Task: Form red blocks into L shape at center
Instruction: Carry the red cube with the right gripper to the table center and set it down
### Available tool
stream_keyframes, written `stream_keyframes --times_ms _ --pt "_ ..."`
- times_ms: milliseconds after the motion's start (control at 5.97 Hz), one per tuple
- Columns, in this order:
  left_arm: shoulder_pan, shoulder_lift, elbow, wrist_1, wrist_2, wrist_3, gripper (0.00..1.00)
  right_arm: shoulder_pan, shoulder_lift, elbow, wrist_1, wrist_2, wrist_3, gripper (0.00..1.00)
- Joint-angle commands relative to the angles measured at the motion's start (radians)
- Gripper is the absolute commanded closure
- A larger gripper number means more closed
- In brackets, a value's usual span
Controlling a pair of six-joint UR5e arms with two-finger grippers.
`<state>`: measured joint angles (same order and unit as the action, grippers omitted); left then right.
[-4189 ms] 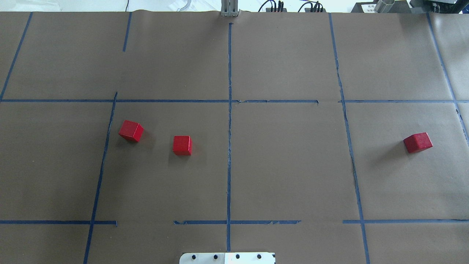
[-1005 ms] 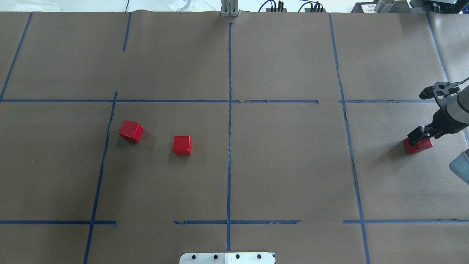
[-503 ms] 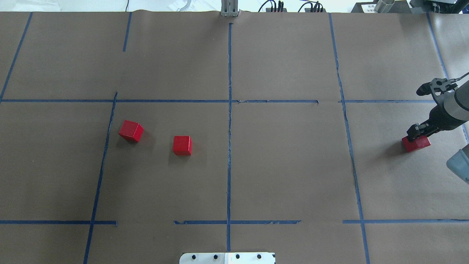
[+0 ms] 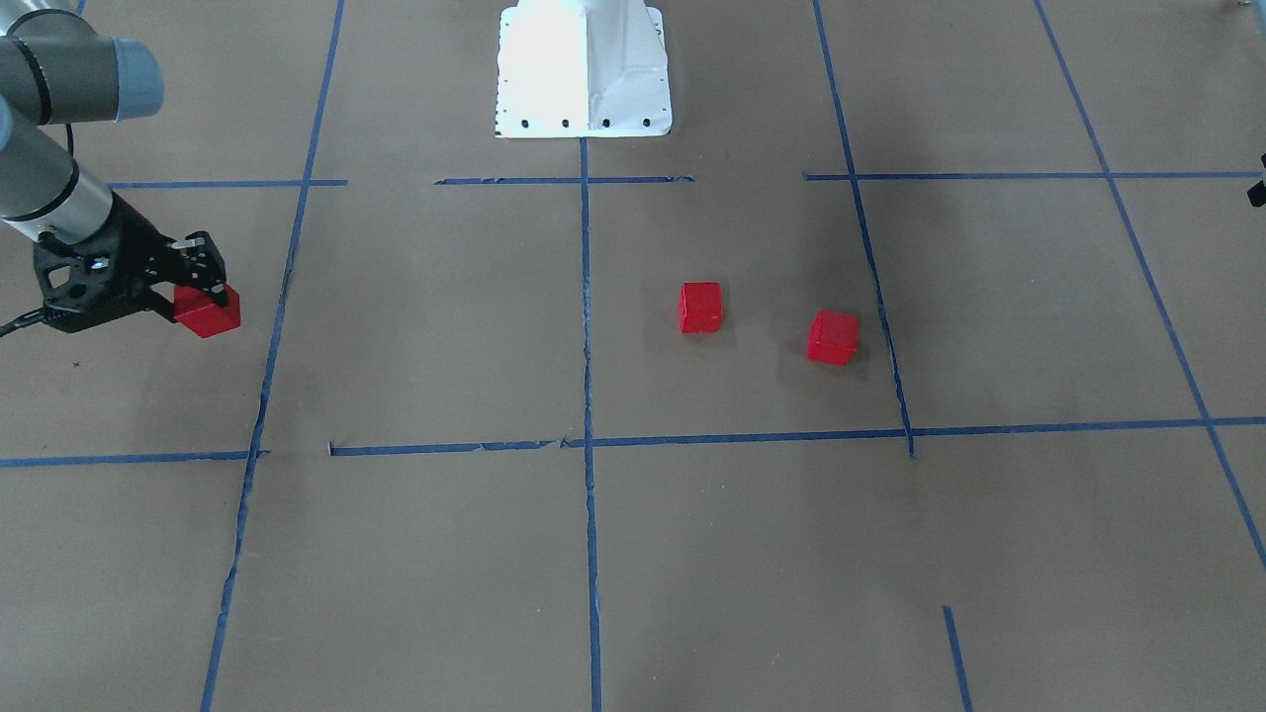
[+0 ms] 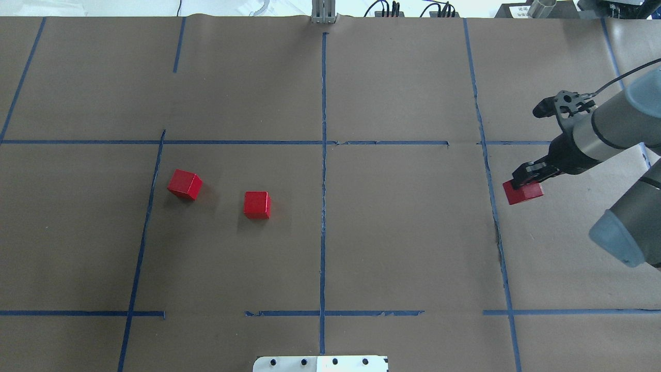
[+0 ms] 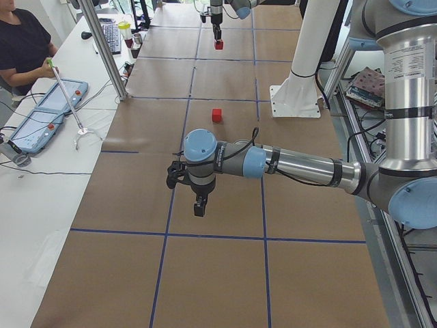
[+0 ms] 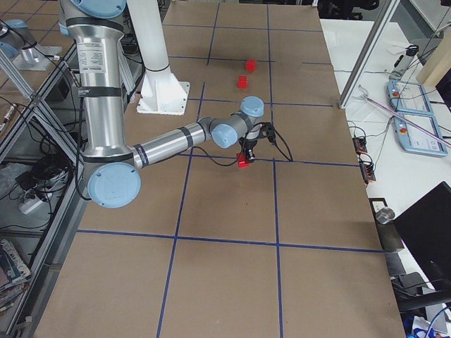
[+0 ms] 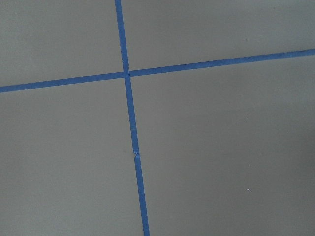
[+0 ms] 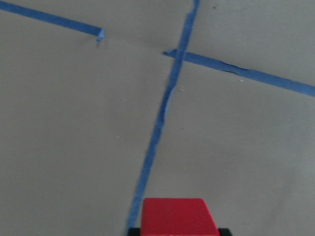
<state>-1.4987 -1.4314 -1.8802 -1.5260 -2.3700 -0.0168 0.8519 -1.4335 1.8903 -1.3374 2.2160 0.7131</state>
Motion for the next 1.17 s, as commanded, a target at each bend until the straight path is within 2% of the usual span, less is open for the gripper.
stream_keyframes --times_ms 0,168,335,503,670,1005 --pt "0.0 0.002 0.001 0.0 0.0 0.0 0.0 -0.15 0.227 0.012 -0.137 -0.016 0.318 1.0" --pt "0.0 0.002 0.004 0.001 0.0 0.0 0.0 -0.171 0.333 0.009 -0.252 -0.044 0.327 1.0" --pt "0.0 0.002 0.006 0.001 0.002 0.001 0.0 -0.222 0.425 -0.016 -0.343 -0.121 0.345 1.0" --pt "0.0 0.002 0.007 0.001 0.002 0.002 0.0 -0.282 0.524 -0.101 -0.347 -0.203 0.509 1.0" --pt "0.0 0.002 0.007 0.001 0.002 0.003 0.0 -0.307 0.604 -0.208 -0.344 -0.21 0.541 1.0" --pt "0.0 0.003 0.003 0.001 0.0 0.003 0.0 -0.33 0.72 -0.365 -0.342 -0.214 0.543 0.99"
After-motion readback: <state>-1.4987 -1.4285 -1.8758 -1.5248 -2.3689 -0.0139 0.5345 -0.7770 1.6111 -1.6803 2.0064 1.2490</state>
